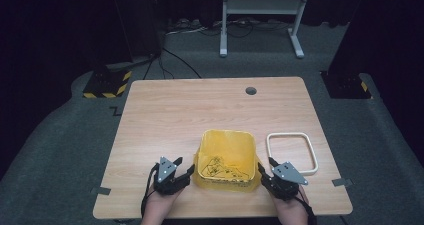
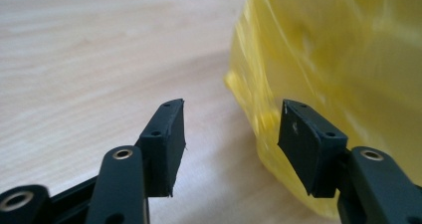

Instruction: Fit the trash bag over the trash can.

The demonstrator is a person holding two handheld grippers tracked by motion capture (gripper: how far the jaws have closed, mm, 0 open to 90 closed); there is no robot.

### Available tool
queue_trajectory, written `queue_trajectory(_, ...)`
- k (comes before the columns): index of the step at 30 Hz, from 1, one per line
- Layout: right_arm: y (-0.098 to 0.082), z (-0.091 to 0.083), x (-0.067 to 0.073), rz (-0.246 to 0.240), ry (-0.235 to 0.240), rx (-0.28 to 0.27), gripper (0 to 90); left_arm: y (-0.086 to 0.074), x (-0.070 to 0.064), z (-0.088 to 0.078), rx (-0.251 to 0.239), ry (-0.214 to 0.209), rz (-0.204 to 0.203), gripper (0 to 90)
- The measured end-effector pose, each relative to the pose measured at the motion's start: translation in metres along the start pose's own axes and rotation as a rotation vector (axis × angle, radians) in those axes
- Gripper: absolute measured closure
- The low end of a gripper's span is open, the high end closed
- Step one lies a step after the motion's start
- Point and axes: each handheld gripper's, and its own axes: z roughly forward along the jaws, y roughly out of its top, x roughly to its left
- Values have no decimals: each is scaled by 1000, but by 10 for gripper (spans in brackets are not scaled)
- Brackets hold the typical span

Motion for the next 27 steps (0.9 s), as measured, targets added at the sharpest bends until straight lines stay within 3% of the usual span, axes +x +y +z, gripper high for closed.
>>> queue_trajectory(3,8,-8,6,-13,4,-45,552,2,-2,-2,-26,-18,-5,449)
queue_trajectory(5,12,-7,13,-35,13,-44,552,3,-6,-4,-52,-21,29,444)
queue_trajectory(9,14,0,25,-44,23,-35,562,5,-10,-3,-63,-23,51,410)
queue_trajectory(13,21,13,37,-68,35,-13,561,7,10,-7,-26,-6,-5,400)
queue_trajectory(17,30,32,51,-86,67,5,555,1,36,-16,-31,-2,-51,373)
queue_trajectory(19,35,46,63,-123,64,14,546,-1,50,-20,-25,17,-80,354)
queue_trajectory(27,57,85,108,-184,109,26,535,-4,102,-38,-6,107,-112,339)
